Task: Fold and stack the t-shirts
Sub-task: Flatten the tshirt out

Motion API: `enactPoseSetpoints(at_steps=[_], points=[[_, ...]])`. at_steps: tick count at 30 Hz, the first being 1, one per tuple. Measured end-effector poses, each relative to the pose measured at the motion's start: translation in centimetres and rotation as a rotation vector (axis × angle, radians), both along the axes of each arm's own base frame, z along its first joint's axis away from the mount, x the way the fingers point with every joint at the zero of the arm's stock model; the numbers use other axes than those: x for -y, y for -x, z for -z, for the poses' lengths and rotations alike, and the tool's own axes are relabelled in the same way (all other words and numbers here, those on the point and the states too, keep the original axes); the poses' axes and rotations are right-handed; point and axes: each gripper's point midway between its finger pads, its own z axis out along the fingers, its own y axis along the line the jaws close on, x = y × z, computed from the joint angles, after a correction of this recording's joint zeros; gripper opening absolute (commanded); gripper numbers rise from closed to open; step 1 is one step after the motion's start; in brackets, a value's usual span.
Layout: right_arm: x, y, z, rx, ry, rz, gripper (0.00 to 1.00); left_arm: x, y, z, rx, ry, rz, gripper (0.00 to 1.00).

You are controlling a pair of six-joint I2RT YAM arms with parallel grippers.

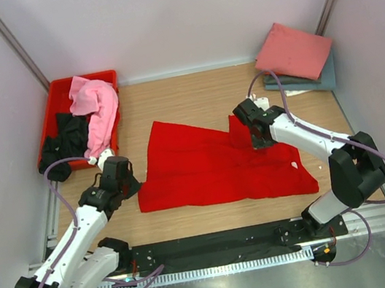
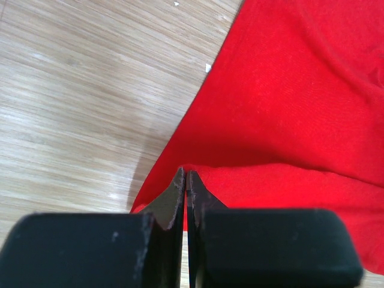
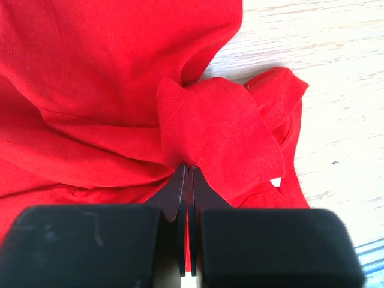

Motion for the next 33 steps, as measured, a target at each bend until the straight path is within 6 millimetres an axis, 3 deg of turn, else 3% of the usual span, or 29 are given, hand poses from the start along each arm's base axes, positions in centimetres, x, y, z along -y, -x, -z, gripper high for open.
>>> enactPoseSetpoints(at_steps=[6, 9, 11, 15, 19, 23, 26, 29, 30, 33], points=[[0.3, -0.2, -0.5, 0.017, -0.007, 0.006, 0.01, -0.1, 0.3, -0.2, -0.011, -0.004, 0.001, 0.00], [0.8, -0.4, -2.9, 0.067, -0.020, 0.016, 0.01, 0.0, 0.2, -1.9, 0.007, 0.002, 0.004, 0.00], [1.0, -0.9, -6.1, 0.139, -0.043, 0.025, 0.01, 0.1, -0.2, -4.2, 0.050, 0.015, 0.012, 0.00], [1.6, -1.5, -14.4, 0.343, -0.105, 0.051, 0.01, 0.2, -0.7, -10.3, 0.183, 0.044, 0.035, 0.00], [3.4, 0.3, -22.7, 0.547, -0.165, 0.087, 0.01, 0.3, -0.4, -16.3, 0.308, 0.070, 0.073, 0.00], [5.9, 4.2, -29.9, 0.743, -0.235, 0.121, 0.01, 0.5, 0.6, -22.1, 0.433, 0.085, 0.154, 0.00], [8.0, 8.1, -34.9, 0.912, -0.299, 0.120, 0.01, 0.7, 1.9, -27.7, 0.568, 0.090, 0.237, 0.00], [10.2, 12.4, -39.1, 1.090, -0.358, 0.104, 0.01, 1.0, 4.1, -33.9, 0.736, 0.103, 0.333, 0.00], [11.1, 14.6, -40.8, 1.173, -0.391, 0.089, 0.01, 1.1, 5.4, -36.8, 0.823, 0.111, 0.375, 0.00], [13.1, 19.9, -44.8, 1.377, -0.472, 0.040, 0.01, 0.6, 8.6, -41.7, 0.987, 0.110, 0.434, 0.00]])
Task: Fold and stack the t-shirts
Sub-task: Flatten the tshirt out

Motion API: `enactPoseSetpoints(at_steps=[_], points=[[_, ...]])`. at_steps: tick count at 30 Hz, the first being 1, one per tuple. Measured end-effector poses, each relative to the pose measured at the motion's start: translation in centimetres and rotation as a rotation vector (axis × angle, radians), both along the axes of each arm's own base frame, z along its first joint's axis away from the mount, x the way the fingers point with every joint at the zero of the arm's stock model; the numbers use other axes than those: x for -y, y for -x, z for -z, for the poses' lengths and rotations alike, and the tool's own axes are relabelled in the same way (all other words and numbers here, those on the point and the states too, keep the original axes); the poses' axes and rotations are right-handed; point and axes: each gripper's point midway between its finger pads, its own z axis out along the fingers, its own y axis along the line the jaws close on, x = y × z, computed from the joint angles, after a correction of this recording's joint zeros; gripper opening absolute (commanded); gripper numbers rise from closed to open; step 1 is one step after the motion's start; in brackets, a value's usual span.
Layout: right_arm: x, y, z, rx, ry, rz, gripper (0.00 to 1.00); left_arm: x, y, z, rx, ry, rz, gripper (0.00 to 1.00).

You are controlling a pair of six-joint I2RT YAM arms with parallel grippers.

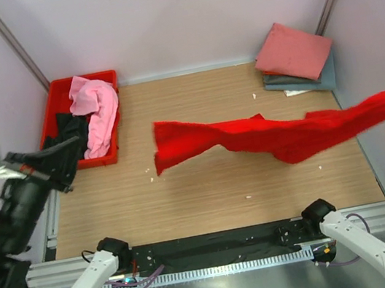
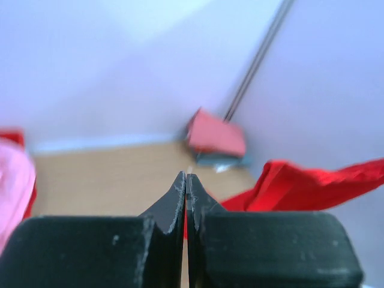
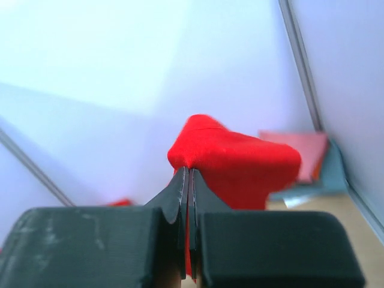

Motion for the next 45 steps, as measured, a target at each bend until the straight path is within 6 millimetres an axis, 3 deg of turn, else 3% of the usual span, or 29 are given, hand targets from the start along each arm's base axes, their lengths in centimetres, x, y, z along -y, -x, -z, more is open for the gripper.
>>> enactPoseSetpoints(at_steps=[3, 6, 9, 11, 12, 15, 18, 20, 21, 23, 24, 26, 28, 31, 33, 35, 38, 42, 45], points=[[1.5, 5.2, -3.6, 0.196, -0.022, -0.044, 0.01, -0.7, 4.4, -6.0, 0.208, 0.021, 0.057, 0.00], [2.4, 8.8, -6.9, 0.330, -0.010, -0.066, 0.01, -1.6, 8.2, -10.2, 0.364, 0.034, 0.072, 0.00], [2.9, 10.8, -9.9, 0.405, 0.013, -0.070, 0.01, -1.7, 10.7, -13.1, 0.471, 0.037, 0.088, 0.02], [2.7, 10.6, -11.4, 0.431, 0.024, -0.071, 0.01, -1.4, 11.0, -13.7, 0.496, 0.035, 0.099, 0.12], [2.3, 10.0, -11.6, 0.423, 0.033, -0.076, 0.01, -1.0, 10.4, -13.4, 0.482, 0.033, 0.110, 0.24], [0.4, 6.7, -10.4, 0.341, 0.076, -0.101, 0.01, 1.6, 5.6, -9.9, 0.357, 0.023, 0.176, 0.48], [-2.0, 2.7, -7.8, 0.224, 0.127, -0.142, 0.01, 5.7, -1.6, -0.8, 0.088, 0.013, 0.285, 0.53], [-3.9, 0.1, -6.0, 0.144, 0.154, -0.185, 0.01, 7.8, -6.1, 8.3, -0.157, 0.013, 0.320, 0.53], [-5.0, -1.5, -5.0, 0.099, 0.169, -0.210, 0.01, 8.4, -7.5, 12.7, -0.280, 0.011, 0.318, 0.54], [-7.7, -4.7, -3.6, 0.020, 0.192, -0.274, 0.01, 8.6, -8.1, 18.9, -0.447, 0.002, 0.307, 0.55], [-9.1, -6.5, -3.0, -0.020, 0.205, -0.307, 0.01, 8.6, -7.9, 20.7, -0.493, -0.001, 0.303, 0.54], [-12.3, -10.5, -2.0, -0.095, 0.221, -0.379, 0.02, 8.3, -7.6, 21.2, -0.496, -0.003, 0.290, 0.50], [-15.7, -14.8, -1.1, -0.169, 0.232, -0.456, 0.02, 7.9, -7.4, 19.6, -0.431, 0.003, 0.272, 0.49], [-21.1, -20.0, -2.5, -0.191, 0.213, -0.598, 0.01, 7.4, -7.3, 17.7, -0.362, 0.008, 0.251, 0.49], [-24.5, -22.0, -3.4, -0.168, 0.188, -0.691, 0.01, 7.1, -7.2, 17.1, -0.330, 0.006, 0.238, 0.51], [-26.8, -22.0, -3.8, -0.149, 0.163, -0.784, 0.02, 6.9, -7.3, 17.0, -0.321, 0.001, 0.222, 0.51], [-26.8, -19.5, -5.3, -0.103, 0.146, -0.831, 0.02, 6.3, -7.3, 17.1, -0.316, -0.011, 0.193, 0.53], [-22.2, -15.0, -6.4, -0.031, 0.131, -0.723, 0.02, 5.9, -7.1, 17.5, -0.323, -0.028, 0.177, 0.60], [-18.4, -12.2, -4.5, -0.019, 0.111, -0.613, 0.02, 5.9, -7.1, 18.0, -0.337, -0.033, 0.177, 0.65]])
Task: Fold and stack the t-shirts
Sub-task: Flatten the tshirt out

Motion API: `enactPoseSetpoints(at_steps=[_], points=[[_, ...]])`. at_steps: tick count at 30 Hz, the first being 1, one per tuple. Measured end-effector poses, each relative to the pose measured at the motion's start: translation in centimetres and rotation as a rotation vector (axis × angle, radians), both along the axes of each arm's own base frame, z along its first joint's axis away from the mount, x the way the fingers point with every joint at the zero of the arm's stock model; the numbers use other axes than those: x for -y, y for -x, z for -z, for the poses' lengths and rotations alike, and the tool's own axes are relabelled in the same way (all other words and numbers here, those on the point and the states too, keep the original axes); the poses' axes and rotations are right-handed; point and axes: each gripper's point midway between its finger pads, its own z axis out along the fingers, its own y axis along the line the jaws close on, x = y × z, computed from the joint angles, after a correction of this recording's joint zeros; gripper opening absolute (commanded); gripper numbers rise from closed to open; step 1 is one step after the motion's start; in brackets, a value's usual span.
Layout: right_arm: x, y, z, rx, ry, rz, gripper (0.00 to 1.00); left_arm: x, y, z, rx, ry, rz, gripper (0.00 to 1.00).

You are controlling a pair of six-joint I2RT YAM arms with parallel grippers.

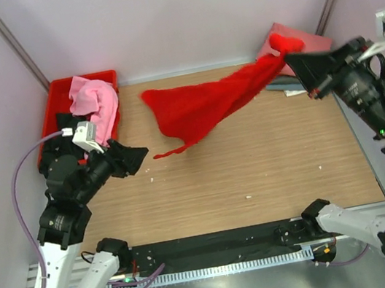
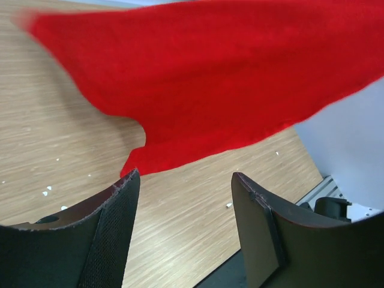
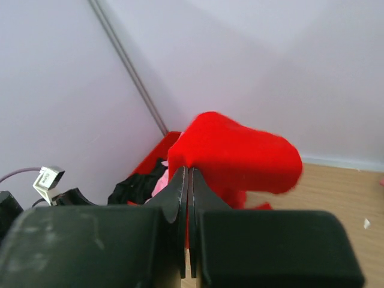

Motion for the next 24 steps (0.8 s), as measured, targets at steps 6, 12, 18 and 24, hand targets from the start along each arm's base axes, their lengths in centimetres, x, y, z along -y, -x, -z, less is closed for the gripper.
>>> enactPoseSetpoints(at_steps=[6, 12, 18, 24], points=[[0.9, -1.2, 13.5, -0.189, 0.029, 0.081, 0.01, -0.1, -0.7, 5.7, -0.147, -0.045, -0.023, 0.64], [0.7, -2.2, 38.6, -0.754, 0.283, 0.157, 0.01, 0.0, -1.0, 12.1, -0.371, -0.068, -0.102, 0.61], [2.7, -1.5, 38.7, -0.760, 0.297, 0.241, 0.01, 4.2, 2.8, 18.6, -0.549, -0.225, -0.017, 0.60], [3.0, -2.4, 36.7, -0.698, 0.265, 0.273, 0.01, 3.8, 4.2, 22.0, -0.619, -0.334, -0.138, 0.59]])
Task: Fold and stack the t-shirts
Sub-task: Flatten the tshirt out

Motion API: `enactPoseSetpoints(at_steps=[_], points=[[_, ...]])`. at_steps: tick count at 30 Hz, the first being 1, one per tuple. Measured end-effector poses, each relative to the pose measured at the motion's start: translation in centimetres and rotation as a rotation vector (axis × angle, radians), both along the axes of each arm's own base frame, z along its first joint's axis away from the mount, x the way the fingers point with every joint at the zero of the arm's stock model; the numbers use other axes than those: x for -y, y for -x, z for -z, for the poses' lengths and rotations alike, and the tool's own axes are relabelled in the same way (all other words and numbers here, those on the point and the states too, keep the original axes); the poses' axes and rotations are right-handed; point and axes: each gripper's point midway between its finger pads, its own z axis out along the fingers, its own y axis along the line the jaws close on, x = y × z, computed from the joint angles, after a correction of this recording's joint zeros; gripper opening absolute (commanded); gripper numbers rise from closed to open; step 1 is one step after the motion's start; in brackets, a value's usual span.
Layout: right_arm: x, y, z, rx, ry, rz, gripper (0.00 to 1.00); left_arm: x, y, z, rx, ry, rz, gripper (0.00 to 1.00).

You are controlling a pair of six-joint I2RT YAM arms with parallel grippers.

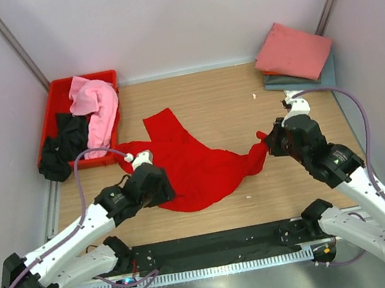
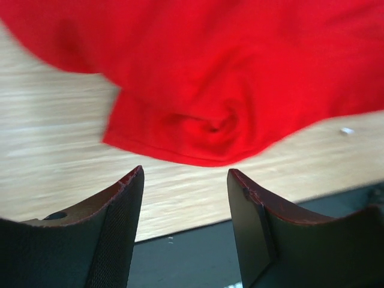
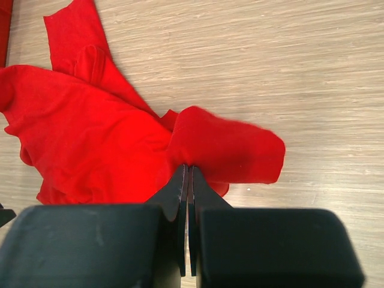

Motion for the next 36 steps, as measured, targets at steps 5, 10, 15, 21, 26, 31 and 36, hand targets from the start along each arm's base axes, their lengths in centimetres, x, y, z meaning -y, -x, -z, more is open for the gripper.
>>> enactPoseSetpoints(at_steps=[5, 10, 15, 21, 26, 31, 36], points=[[0.1, -0.1, -0.1, 0.005, 0.006, 0.005, 0.01, -3.5, 0.5, 3.9, -0.039, -0.117, -0.152, 0.56], [0.2, -0.1, -0.1, 0.008, 0.011, 0.005, 0.01, -5.6, 1.1, 6.7, -0.078, -0.203, -0.239, 0.55], [0.2, -0.1, -0.1, 0.009, 0.017, 0.002, 0.01, -6.1, 1.0, 8.1, -0.080, -0.224, -0.269, 0.55], [0.4, -0.2, -0.2, 0.013, 0.025, 0.005, 0.01, -5.5, 0.3, 9.6, -0.081, -0.239, -0.271, 0.50], [0.6, -0.1, 0.0, 0.007, 0.034, 0.009, 0.01, -4.7, -0.9, 9.6, -0.043, -0.215, -0.279, 0.41], [0.8, 0.0, 0.1, 0.003, 0.044, 0.015, 0.01, -4.1, -1.5, 9.5, -0.025, -0.191, -0.285, 0.00], [1.1, 0.2, -0.3, 0.007, 0.050, 0.024, 0.01, -4.3, -1.2, 9.2, -0.028, -0.196, -0.276, 0.00]])
